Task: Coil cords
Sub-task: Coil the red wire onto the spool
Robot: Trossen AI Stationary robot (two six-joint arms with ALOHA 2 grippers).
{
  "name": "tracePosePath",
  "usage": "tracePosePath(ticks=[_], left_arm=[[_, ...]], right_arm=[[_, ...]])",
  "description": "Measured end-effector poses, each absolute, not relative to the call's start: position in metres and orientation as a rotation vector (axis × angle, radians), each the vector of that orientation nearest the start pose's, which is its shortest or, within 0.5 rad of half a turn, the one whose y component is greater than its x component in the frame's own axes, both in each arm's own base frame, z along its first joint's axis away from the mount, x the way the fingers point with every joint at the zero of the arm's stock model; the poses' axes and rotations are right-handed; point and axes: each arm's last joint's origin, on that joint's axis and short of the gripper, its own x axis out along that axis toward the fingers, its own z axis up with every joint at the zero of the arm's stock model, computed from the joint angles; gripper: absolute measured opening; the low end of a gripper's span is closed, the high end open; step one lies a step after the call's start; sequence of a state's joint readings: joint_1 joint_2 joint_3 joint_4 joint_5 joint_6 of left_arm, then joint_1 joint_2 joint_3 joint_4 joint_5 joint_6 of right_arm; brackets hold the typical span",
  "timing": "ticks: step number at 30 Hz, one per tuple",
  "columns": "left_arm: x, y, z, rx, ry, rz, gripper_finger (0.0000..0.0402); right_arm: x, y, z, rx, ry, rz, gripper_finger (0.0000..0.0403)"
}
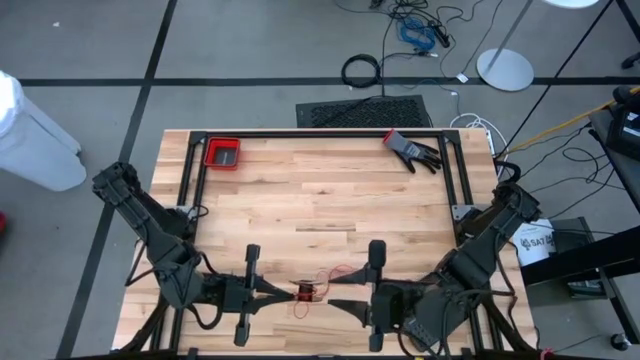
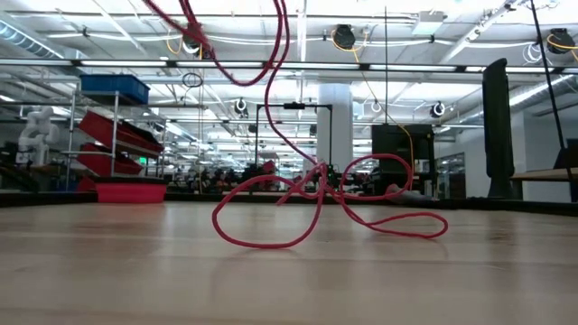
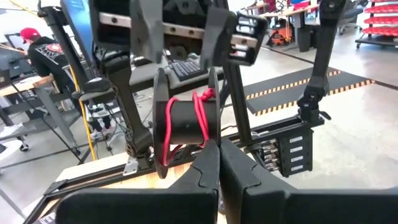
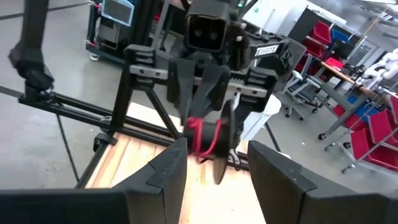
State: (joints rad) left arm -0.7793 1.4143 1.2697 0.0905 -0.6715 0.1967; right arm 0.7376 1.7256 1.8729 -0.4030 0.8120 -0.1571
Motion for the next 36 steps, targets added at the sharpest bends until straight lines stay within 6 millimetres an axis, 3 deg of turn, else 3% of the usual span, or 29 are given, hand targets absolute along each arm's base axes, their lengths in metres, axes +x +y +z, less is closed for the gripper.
tracePosePath(ticks=[23,28,36], left_arm=[[0.240,-0.213,0.384,0.229,0.025,-0.132,0.0001],[0.240,-0.213,0.384,0.229,0.024,-0.134,0.0001],[0.240,-0.212,0.384,0.227,0.023,-0.129,0.0001]], right_arm=[[0.320,0.224,0.422,-0.302,0.249,-0.098,0.0149],[0.320,0.224,0.422,-0.298,0.247,-0.078,0.0109],[0.320,0.224,0.422,-0.326,0.252,-0.075,0.0009]])
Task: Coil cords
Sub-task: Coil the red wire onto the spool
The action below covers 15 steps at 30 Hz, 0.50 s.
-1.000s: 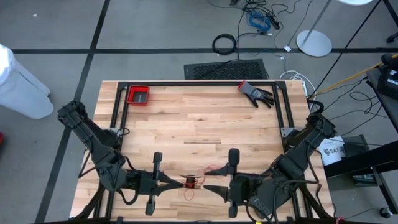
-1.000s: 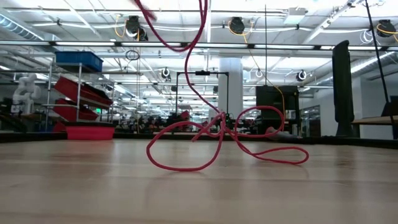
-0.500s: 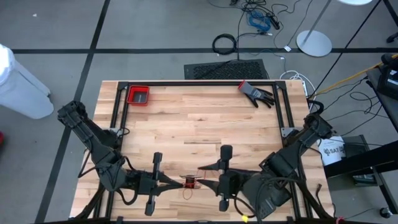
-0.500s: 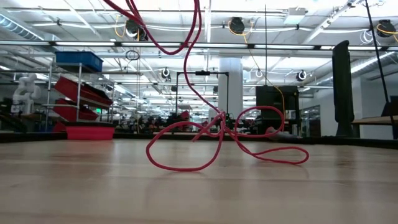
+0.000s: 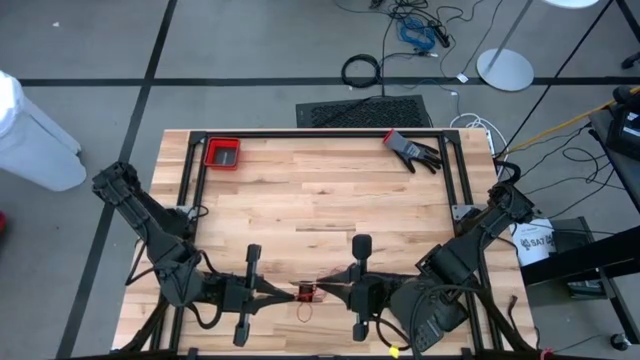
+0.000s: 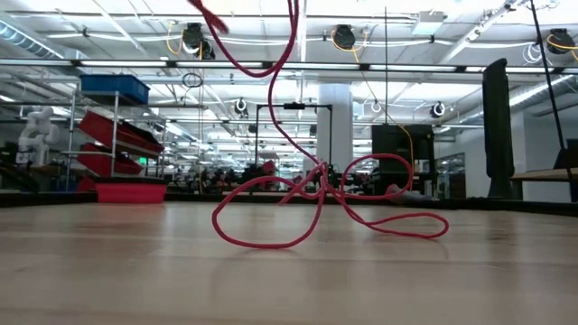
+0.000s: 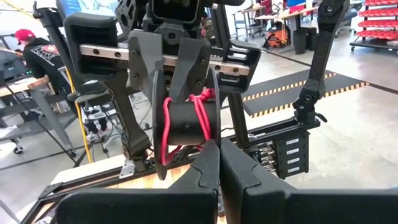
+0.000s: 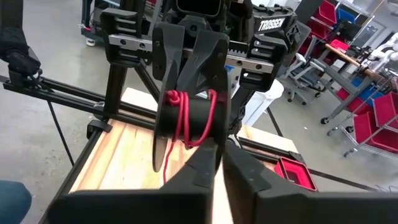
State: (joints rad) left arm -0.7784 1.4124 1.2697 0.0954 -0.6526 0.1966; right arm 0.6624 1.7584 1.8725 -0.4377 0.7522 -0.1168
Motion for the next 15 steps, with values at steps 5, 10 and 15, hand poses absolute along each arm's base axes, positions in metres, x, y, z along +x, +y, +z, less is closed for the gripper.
tracePosePath(ticks=[5,10,15], left_arm=[[0.2403,-0.2113,0.3846,0.221,0.025,-0.094,0.0005],[0.2403,-0.2104,0.3847,0.179,0.028,-0.063,0.0055],[0.2405,-0.2084,0.3853,0.145,0.028,0.006,0.0139]], right_arm=[[0.3197,0.2241,0.4222,-0.328,0.251,-0.083,0.0002],[0.3196,0.2237,0.4215,-0.337,0.257,-0.089,0.0001],[0.3183,0.2224,0.4191,-0.363,0.280,-0.122,0.0000]])
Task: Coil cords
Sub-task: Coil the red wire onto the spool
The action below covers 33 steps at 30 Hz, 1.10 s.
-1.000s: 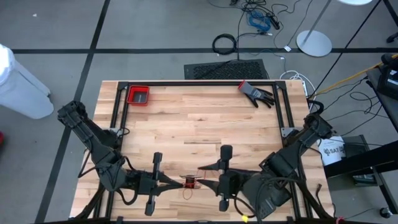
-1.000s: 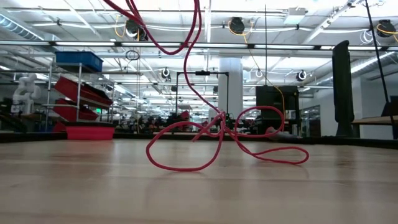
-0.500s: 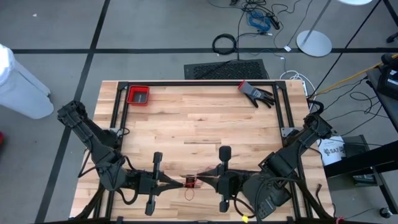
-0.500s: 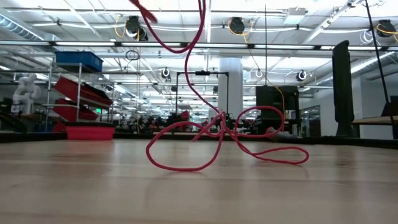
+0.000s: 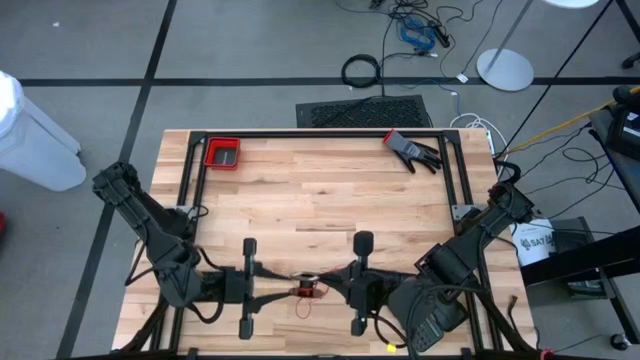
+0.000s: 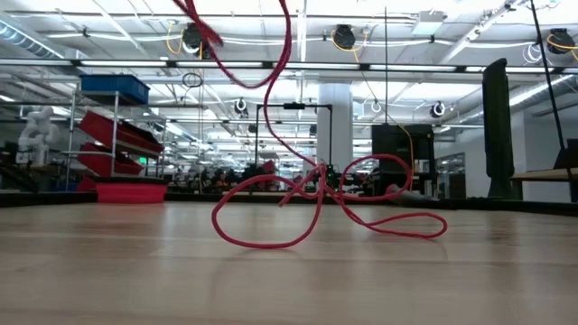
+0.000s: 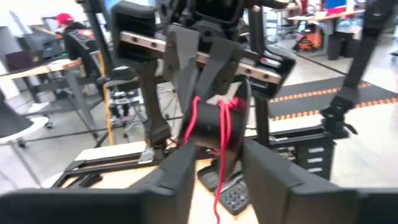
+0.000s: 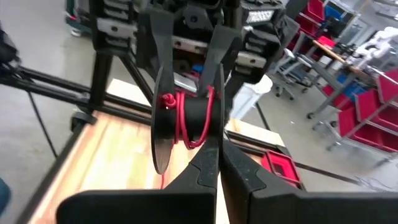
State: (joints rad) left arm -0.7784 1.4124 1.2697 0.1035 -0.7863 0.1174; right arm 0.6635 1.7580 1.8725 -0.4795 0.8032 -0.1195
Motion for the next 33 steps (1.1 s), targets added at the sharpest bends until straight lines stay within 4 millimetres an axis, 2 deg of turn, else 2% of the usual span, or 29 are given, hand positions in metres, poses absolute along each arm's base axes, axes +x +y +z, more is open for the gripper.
tracePosePath(ticks=[5,10,15,19,26,33], left_arm=[[0.240,-0.207,0.385,0.137,0.029,0.048,0.0213],[0.240,-0.206,0.385,0.138,0.031,0.082,0.0248],[0.242,-0.208,0.382,0.143,0.042,0.088,0.0253],[0.247,-0.206,0.371,0.152,0.069,0.102,0.0254],[0.272,-0.197,0.351,0.191,0.119,0.171,0.0254],[0.298,-0.186,0.332,0.139,0.161,0.168,0.0254]], right_arm=[[0.305,0.216,0.422,-0.356,0.327,-0.128,0.0000],[0.285,0.214,0.430,-0.323,0.348,-0.141,0.0000],[0.268,0.216,0.434,-0.327,0.346,-0.183,0.0000],[0.258,0.218,0.438,-0.337,0.326,-0.229,0.0000],[0.253,0.220,0.439,-0.370,0.293,-0.339,0.0000],[0.252,0.218,0.439,-0.397,0.293,-0.387,0.0000]])
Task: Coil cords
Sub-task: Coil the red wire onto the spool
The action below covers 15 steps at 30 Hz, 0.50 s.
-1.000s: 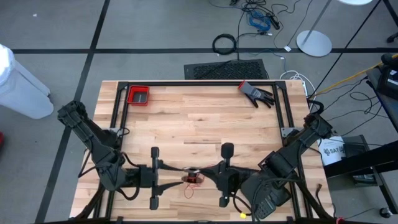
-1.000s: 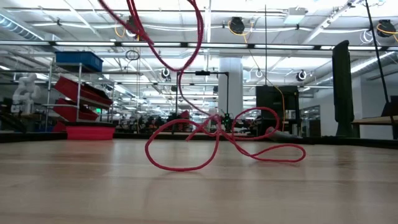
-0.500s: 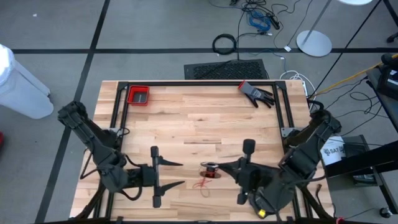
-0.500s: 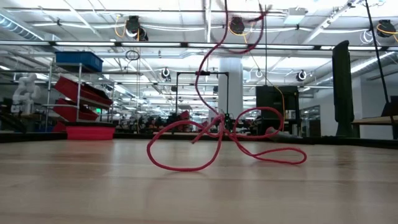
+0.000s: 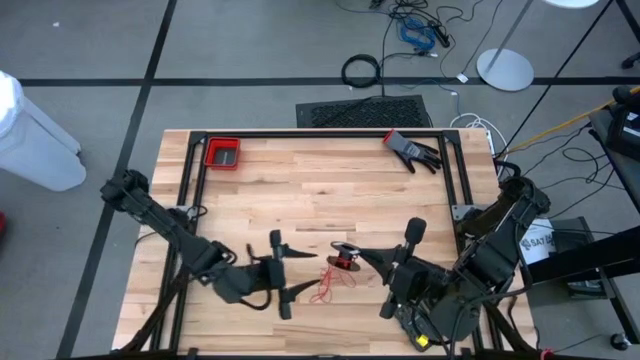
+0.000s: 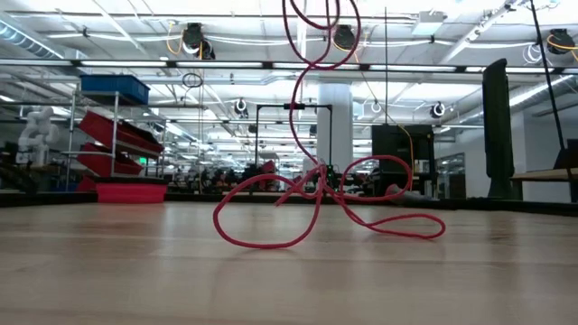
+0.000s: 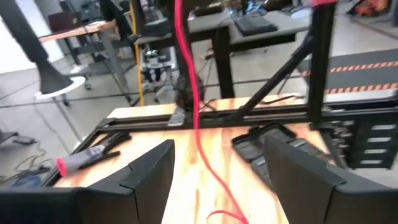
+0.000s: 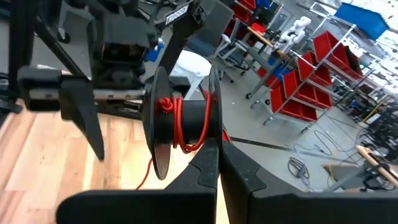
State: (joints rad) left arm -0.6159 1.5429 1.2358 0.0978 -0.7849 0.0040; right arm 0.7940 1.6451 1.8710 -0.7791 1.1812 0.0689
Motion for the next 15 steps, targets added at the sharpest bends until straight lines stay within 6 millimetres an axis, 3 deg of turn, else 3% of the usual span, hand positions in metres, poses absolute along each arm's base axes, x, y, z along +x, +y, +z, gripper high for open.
tracePosePath(ticks=[4,10,15], left_arm=[[0.310,-0.182,0.321,0.155,0.193,0.152,0.0254],[0.326,-0.186,0.299,0.148,0.263,-0.083,0.0254],[0.340,-0.179,0.282,0.133,0.311,-0.051,0.0254]], right_arm=[[0.251,0.217,0.437,-0.403,0.305,-0.389,0.0000],[0.245,0.218,0.439,-0.400,0.301,-0.380,0.0000],[0.239,0.221,0.442,-0.391,0.291,-0.360,0.0000]])
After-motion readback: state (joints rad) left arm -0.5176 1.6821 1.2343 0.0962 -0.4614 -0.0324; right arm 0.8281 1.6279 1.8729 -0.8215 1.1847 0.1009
